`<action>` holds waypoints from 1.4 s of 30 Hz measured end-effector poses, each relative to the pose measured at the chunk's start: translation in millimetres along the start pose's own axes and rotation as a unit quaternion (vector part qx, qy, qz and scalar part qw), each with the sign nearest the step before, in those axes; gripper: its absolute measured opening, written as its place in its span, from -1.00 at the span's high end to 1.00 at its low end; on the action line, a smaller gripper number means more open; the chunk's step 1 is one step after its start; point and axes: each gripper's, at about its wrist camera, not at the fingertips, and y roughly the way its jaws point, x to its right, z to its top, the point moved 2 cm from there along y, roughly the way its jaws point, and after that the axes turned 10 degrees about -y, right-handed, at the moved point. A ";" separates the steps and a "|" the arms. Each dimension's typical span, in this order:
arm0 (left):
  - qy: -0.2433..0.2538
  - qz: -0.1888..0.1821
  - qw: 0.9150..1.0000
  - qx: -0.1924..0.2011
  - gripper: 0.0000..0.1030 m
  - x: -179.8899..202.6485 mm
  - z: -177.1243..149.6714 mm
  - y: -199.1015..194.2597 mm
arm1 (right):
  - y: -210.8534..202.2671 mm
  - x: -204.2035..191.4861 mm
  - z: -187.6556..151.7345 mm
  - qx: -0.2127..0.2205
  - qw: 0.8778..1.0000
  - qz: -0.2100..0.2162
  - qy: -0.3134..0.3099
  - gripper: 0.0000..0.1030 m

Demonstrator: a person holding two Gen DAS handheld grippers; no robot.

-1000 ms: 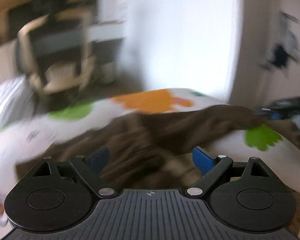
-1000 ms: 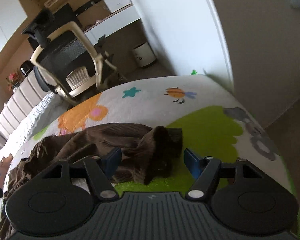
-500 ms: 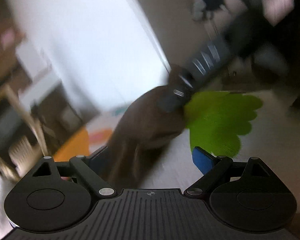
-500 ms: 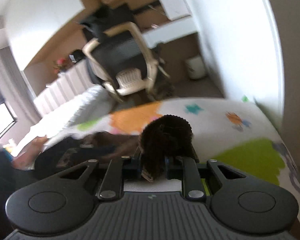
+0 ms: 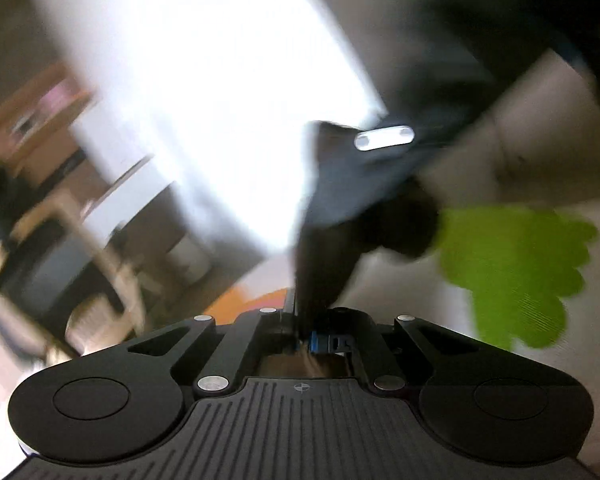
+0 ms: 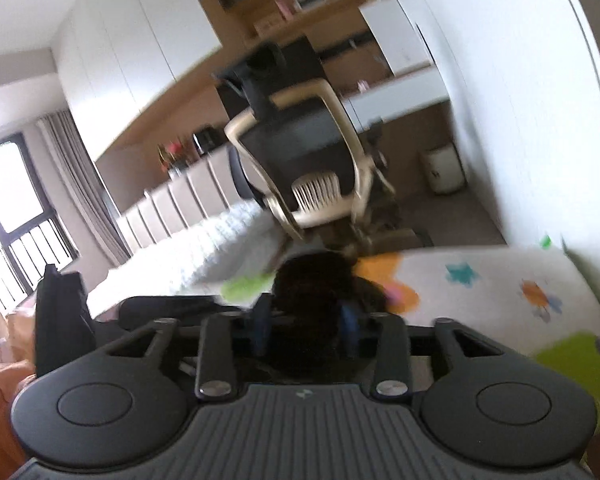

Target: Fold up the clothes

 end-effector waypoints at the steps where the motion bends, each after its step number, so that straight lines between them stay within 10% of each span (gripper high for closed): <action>1: -0.042 0.012 0.999 -0.001 0.88 -26.3 2.5 -10.4 | 2.4 -5.4 5.8 0.010 1.000 -0.002 -0.005 -0.08; 7: -0.223 0.098 0.970 -0.011 0.87 -175.5 -37.5 -85.6 | 48.3 -49.8 23.6 -0.001 0.999 0.013 -0.045 -0.16; 9: -0.274 0.095 0.956 -0.043 0.58 -202.3 -70.7 -104.3 | 76.3 -73.4 19.1 -0.029 0.997 0.016 -0.073 -0.18; 12: -0.374 0.052 0.921 -0.099 -0.26 -232.8 -124.0 -120.7 | 118.0 -107.8 7.2 -0.078 0.990 0.013 -0.119 -0.18; 15: -0.473 0.013 0.871 -0.131 -0.56 -257.8 -169.3 -140.7 | 156.2 -140.7 -14.3 -0.128 0.972 -0.007 -0.197 -0.18; 18: -0.523 0.024 0.842 -0.131 -0.63 -278.6 -196.4 -153.9 | 177.4 -161.4 -32.5 -0.160 0.957 -0.018 -0.243 -0.18; 28: -0.480 0.025 0.870 -0.112 -0.81 -271.9 -170.1 -126.2 | 183.9 -133.6 -78.2 -0.223 0.949 -0.044 -0.216 -0.30; 31: -0.426 0.070 0.892 -0.132 -0.18 -259.0 -163.4 -102.4 | 177.6 -128.8 -77.4 -0.218 0.952 -0.045 -0.210 -0.31; 32: -0.411 0.079 0.898 -0.139 0.32 -257.7 -162.9 -95.7 | 174.4 -130.7 -73.5 -0.208 0.952 -0.047 -0.219 -0.31; 37: -0.395 0.087 0.905 -0.130 0.41 -262.6 -162.4 -98.2 | 169.0 -140.3 -52.2 -0.163 0.955 -0.047 -0.244 -0.31; 42: -0.367 0.122 0.914 -0.124 0.31 -269.5 -167.3 -101.8 | 197.2 -135.1 -65.4 -0.204 0.950 -0.049 -0.231 -0.30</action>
